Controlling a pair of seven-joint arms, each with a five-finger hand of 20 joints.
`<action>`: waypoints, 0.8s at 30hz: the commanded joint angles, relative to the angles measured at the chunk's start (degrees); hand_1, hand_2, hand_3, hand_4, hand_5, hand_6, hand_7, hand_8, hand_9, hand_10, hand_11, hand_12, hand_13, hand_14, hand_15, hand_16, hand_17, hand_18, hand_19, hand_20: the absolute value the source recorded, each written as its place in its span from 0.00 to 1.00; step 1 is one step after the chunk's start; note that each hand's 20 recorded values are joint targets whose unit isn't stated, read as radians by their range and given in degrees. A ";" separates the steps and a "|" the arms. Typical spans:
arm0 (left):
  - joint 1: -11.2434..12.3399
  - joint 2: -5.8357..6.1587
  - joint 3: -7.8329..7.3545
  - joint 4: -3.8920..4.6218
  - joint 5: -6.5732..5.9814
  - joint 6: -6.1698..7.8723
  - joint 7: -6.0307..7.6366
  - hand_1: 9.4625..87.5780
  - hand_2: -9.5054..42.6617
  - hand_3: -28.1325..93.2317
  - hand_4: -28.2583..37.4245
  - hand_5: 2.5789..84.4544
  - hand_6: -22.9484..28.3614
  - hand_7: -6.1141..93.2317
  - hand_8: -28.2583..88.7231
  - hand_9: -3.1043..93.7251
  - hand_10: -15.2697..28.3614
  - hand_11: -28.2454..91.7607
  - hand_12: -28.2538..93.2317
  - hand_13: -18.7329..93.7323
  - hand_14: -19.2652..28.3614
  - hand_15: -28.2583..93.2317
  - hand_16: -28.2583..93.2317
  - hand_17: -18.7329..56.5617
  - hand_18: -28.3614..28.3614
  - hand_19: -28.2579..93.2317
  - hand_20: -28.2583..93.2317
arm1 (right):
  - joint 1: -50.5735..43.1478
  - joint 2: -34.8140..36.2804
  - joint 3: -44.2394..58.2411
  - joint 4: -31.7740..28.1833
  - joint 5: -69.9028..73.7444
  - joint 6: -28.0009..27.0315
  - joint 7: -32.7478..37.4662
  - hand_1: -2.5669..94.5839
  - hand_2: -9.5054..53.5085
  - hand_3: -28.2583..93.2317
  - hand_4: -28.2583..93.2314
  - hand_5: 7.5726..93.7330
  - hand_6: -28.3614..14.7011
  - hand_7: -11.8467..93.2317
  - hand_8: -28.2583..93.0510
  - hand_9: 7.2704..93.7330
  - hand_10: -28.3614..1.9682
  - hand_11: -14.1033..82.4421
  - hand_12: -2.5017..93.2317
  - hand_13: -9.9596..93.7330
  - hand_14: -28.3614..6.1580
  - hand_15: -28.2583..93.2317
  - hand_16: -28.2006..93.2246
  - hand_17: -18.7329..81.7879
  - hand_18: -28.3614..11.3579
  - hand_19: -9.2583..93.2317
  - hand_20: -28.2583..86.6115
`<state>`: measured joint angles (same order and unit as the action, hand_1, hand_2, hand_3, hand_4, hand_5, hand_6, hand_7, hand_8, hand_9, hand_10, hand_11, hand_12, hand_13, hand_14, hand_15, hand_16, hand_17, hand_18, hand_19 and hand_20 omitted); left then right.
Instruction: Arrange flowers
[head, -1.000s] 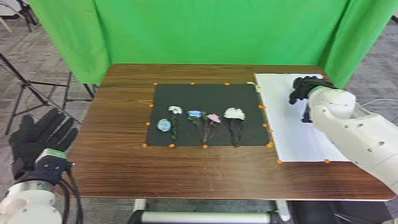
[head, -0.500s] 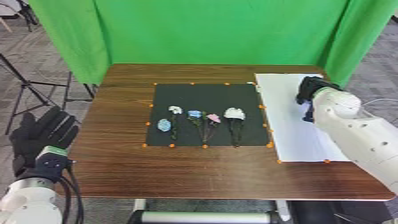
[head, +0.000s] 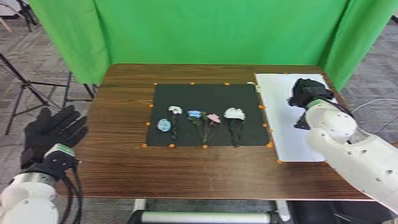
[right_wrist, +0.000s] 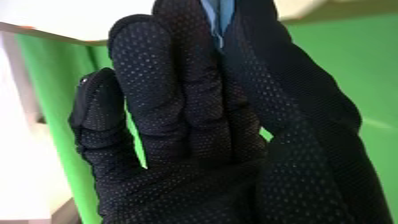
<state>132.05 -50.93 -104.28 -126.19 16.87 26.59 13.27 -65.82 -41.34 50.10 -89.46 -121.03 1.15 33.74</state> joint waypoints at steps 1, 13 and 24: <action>-2.59 2.60 0.42 0.22 -2.30 -2.32 2.16 0.24 0.42 0.82 0.00 0.49 0.60 0.24 0.14 0.42 0.67 0.45 0.29 0.40 0.71 0.58 0.13 0.17 0.76 0.57 0.32 | -10.57 1.51 4.57 -14.57 -1.21 -5.90 -4.33 0.65 0.04 0.75 0.00 0.75 0.66 0.49 0.28 0.88 0.67 0.35 0.52 0.78 0.59 0.68 0.52 0.54 0.16 0.90 0.60; -4.94 1.01 2.97 1.59 -1.41 -1.51 1.51 0.24 0.41 0.82 0.00 0.49 0.60 0.24 0.15 0.41 0.67 0.45 0.30 0.39 0.71 0.58 0.13 0.18 0.75 0.57 0.32 | -14.51 -3.35 4.98 -18.17 -1.99 -9.03 -3.25 0.64 0.04 0.76 0.00 0.76 0.65 0.48 0.28 0.88 0.64 0.35 0.51 0.78 0.59 0.68 0.52 0.54 0.15 0.90 0.59; -3.77 0.23 2.90 1.18 -2.14 -1.07 2.95 0.24 0.41 0.82 0.00 0.48 0.60 0.25 0.15 0.40 0.67 0.46 0.30 0.38 0.72 0.60 0.14 0.17 0.75 0.57 0.32 | -11.91 -5.58 3.00 -17.87 -3.12 -7.67 -2.95 0.62 0.04 0.78 0.00 0.76 0.64 0.47 0.28 0.88 0.64 0.35 0.51 0.78 0.58 0.68 0.51 0.54 0.14 0.91 0.58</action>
<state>127.20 -49.74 -101.42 -124.48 15.25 24.77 15.33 -79.86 -45.23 54.50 -107.48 -122.24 -7.53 30.61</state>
